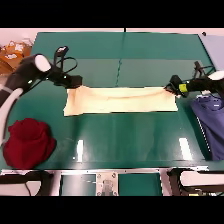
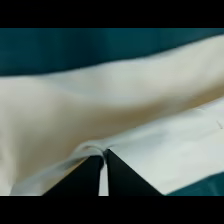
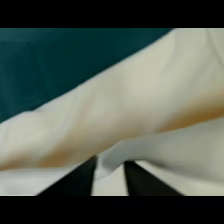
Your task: Fold the shirts.
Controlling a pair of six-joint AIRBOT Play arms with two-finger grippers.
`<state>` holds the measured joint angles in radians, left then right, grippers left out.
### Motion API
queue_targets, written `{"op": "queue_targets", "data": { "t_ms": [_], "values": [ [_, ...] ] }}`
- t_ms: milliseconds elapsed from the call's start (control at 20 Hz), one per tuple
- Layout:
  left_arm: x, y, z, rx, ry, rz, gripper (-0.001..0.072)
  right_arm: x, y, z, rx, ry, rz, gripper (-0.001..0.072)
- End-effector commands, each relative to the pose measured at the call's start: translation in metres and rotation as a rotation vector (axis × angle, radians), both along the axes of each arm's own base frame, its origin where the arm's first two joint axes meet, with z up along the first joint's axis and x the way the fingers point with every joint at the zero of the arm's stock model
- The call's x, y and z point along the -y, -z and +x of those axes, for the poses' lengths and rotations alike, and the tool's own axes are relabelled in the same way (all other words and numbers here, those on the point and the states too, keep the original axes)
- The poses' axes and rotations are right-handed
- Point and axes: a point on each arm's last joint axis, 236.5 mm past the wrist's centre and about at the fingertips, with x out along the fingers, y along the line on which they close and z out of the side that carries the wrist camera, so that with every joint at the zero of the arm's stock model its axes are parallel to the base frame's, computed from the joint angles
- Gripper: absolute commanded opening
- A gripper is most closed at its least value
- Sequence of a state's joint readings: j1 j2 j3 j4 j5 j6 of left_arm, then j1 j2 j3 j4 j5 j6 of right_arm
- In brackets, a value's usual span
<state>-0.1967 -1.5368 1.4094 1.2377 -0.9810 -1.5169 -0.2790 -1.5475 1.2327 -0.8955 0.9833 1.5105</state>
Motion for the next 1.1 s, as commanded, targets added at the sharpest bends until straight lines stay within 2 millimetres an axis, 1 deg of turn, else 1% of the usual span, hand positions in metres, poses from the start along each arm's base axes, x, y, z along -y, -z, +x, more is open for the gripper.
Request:
{"op": "queue_targets", "data": {
  "t_ms": [0, 50, 100, 150, 200, 250, 300, 350, 400, 450, 500, 550, 600, 650, 850, 950, 1000, 1050],
  "values": [
    [0.003, 0.024, 0.055, 0.047, -0.016, 0.013, 0.0498, 0.006, 0.027, 0.054, 0.010, 0.008, 0.021, 0.0510],
    [-0.003, 0.015, 0.066, 0.078, -0.036, 0.019, 0.0711, 0.014, 0.022, 0.060, 0.015, 0.003, 0.023, 0.0510],
    [-0.016, 0.004, 0.073, 0.091, -0.076, 0.020, 0.0704, 0.027, 0.012, 0.062, 0.017, -0.005, 0.017, 0.0511],
    [-0.031, -0.005, 0.075, 0.077, -0.110, 0.024, 0.0704, 0.041, 0.005, 0.057, 0.010, -0.029, -0.005, 0.0510],
    [-0.048, -0.010, 0.073, 0.042, -0.143, 0.024, 0.0704, 0.054, 0.002, 0.047, -0.009, -0.059, -0.025, 0.0511],
    [-0.063, -0.012, 0.064, -0.018, -0.173, 0.019, 0.0704, 0.068, 0.002, 0.035, -0.035, -0.086, -0.037, 0.0512],
    [-0.073, -0.009, 0.053, -0.079, -0.178, 0.020, 0.0704, 0.080, 0.005, 0.020, -0.066, -0.113, -0.036, 0.0526],
    [-0.081, -0.005, 0.041, -0.137, -0.177, 0.028, 0.0703, 0.088, 0.011, 0.007, -0.100, -0.135, -0.022, 0.0552],
    [-0.085, -0.001, 0.030, -0.185, -0.169, 0.035, 0.0703, 0.094, 0.018, -0.006, -0.135, -0.158, 0.004, 0.0552],
    [-0.085, 0.001, 0.021, -0.219, -0.157, 0.043, 0.0702, 0.099, 0.027, -0.017, -0.165, -0.176, 0.028, 0.0603],
    [-0.084, 0.002, 0.016, -0.238, -0.146, 0.046, 0.0694, 0.102, 0.036, -0.024, -0.189, -0.188, 0.052, 0.0611],
    [-0.082, 0.003, 0.014, -0.246, -0.138, 0.048, 0.0497, 0.103, 0.047, -0.028, -0.206, -0.204, 0.068, 0.0611],
    [-0.080, 0.002, 0.014, -0.246, -0.135, 0.042, 0.0212, 0.103, 0.057, -0.032, -0.220, -0.218, 0.082, 0.0611],
    [-0.076, 0.001, 0.014, -0.244, -0.124, 0.028, 0.0032, 0.100, 0.065, -0.034, -0.228, -0.238, 0.098, 0.0610],
    [-0.065, -0.003, 0.014, -0.241, -0.108, -0.020, 0.0028, 0.086, 0.094, -0.033, -0.242, -0.290, 0.134, 0.0609],
    [-0.057, -0.006, 0.016, -0.228, -0.086, -0.051, 0.0027, 0.076, 0.102, -0.025, -0.223, -0.304, 0.134, 0.0607],
    [-0.053, -0.008, 0.017, -0.225, -0.085, -0.071, 0.0027, 0.070, 0.104, -0.021, -0.216, -0.309, 0.143, 0.0595],
    [-0.049, -0.010, 0.017, -0.225, -0.083, -0.092, 0.0027, 0.061, 0.104, -0.017, -0.198, -0.333, 0.147, 0.0439]
  ]
}}
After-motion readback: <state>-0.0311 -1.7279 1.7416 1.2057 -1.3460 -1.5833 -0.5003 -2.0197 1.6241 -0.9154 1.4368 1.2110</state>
